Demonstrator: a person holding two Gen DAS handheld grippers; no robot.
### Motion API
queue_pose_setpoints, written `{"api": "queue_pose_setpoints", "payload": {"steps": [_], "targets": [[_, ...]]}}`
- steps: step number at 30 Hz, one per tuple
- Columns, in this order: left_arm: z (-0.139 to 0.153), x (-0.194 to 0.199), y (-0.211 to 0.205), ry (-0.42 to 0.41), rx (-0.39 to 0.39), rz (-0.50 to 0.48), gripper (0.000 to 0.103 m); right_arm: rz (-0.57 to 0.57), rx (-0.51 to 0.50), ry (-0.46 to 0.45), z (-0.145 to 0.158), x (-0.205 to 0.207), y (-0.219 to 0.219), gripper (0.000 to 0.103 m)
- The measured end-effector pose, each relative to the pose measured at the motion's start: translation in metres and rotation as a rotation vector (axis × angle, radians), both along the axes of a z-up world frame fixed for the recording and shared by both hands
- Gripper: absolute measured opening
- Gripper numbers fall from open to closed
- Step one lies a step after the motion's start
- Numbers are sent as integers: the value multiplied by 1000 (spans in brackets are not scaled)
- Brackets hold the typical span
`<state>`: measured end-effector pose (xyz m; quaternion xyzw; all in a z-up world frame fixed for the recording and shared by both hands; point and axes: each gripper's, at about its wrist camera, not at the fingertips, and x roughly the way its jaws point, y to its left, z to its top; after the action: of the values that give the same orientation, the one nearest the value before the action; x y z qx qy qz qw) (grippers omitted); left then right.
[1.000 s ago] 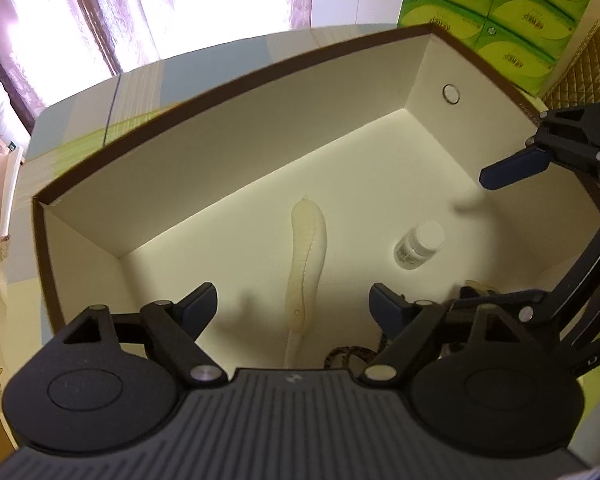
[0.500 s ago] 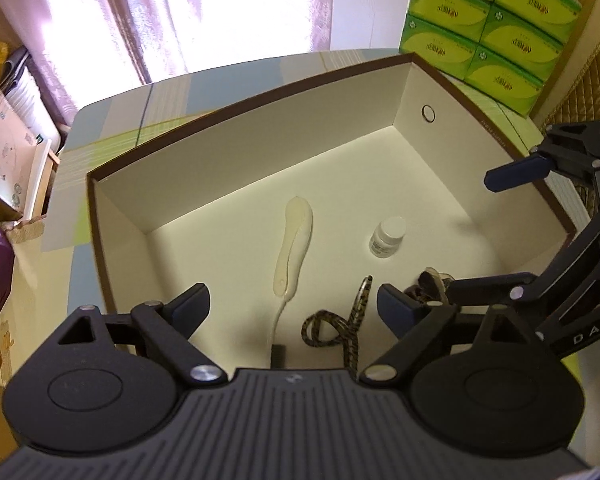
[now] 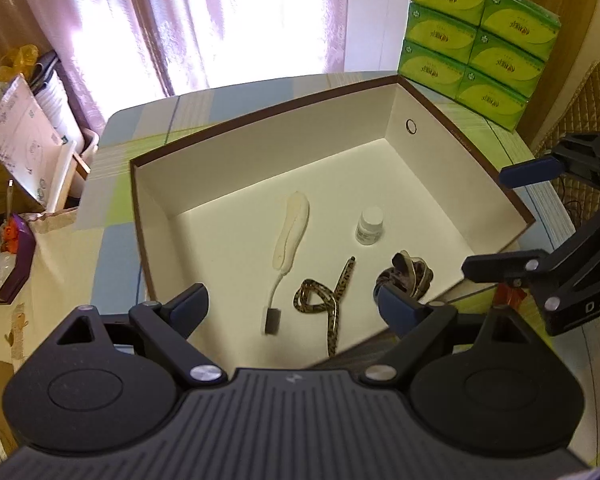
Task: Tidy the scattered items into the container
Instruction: 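Withdraw both tools from the box toward the items on the table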
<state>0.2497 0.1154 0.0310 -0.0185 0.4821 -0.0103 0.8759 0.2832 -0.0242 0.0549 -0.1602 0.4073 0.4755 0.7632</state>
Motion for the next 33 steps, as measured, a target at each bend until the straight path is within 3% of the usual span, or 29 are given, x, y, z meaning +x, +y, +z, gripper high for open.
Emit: {"api": "queue_pose_setpoints", "payload": {"steps": [16,33], "targets": [[25,-64,-29,-59,45,22,93,-22,62,-69,24,-49,-41,100],[13,-112,-63,-66,74,58,93,-80,104,-108,25,-80,-74,100]]}}
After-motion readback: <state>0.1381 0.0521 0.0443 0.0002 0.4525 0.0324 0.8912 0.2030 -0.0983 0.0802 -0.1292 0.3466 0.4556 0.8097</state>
